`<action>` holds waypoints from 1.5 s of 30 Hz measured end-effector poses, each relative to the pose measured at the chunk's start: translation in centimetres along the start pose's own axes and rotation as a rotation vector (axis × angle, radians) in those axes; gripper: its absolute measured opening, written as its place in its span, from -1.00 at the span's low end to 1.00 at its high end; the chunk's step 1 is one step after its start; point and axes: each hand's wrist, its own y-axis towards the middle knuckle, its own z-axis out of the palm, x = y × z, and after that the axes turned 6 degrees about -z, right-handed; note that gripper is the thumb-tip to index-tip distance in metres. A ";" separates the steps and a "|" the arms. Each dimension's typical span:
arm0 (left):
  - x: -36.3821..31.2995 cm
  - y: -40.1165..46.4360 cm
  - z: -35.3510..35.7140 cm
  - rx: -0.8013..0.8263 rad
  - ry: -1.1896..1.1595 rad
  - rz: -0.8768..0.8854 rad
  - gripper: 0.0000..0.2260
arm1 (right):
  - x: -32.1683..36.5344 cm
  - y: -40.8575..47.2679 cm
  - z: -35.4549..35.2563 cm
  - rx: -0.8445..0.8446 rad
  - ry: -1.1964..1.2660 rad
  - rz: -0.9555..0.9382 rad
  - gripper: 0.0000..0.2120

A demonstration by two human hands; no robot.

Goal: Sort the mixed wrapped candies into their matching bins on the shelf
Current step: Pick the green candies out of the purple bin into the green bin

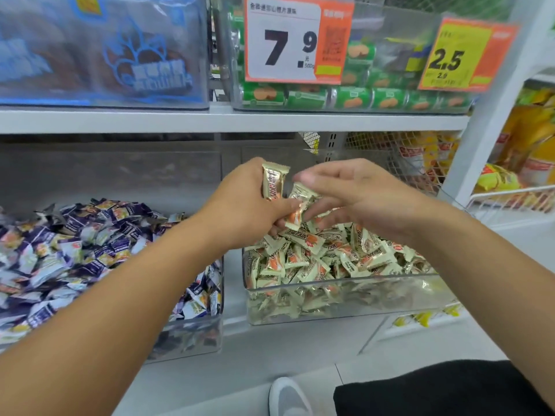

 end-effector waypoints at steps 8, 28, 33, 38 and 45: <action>0.9 0.2 0.2 0.141 0.287 0.064 -0.55 | -1.6 1.3 -3.2 -0.263 -0.645 0.098 -0.60; 12.7 -4.1 -12.4 0.388 0.843 -0.369 -0.59 | 5.1 4.8 14.2 0.459 -0.960 -0.486 -0.65; 13.7 -4.9 -14.3 0.357 1.043 -0.288 -0.65 | 3.7 8.9 18.3 0.979 -1.482 -0.151 -0.70; 14.9 -5.5 -17.8 0.236 1.112 -0.239 -0.58 | 2.6 13.8 19.6 1.126 -1.767 -0.061 -0.57; 14.9 -5.3 -19.1 0.090 1.238 -0.239 -0.62 | 2.7 17.9 20.4 0.887 -1.468 0.042 -0.63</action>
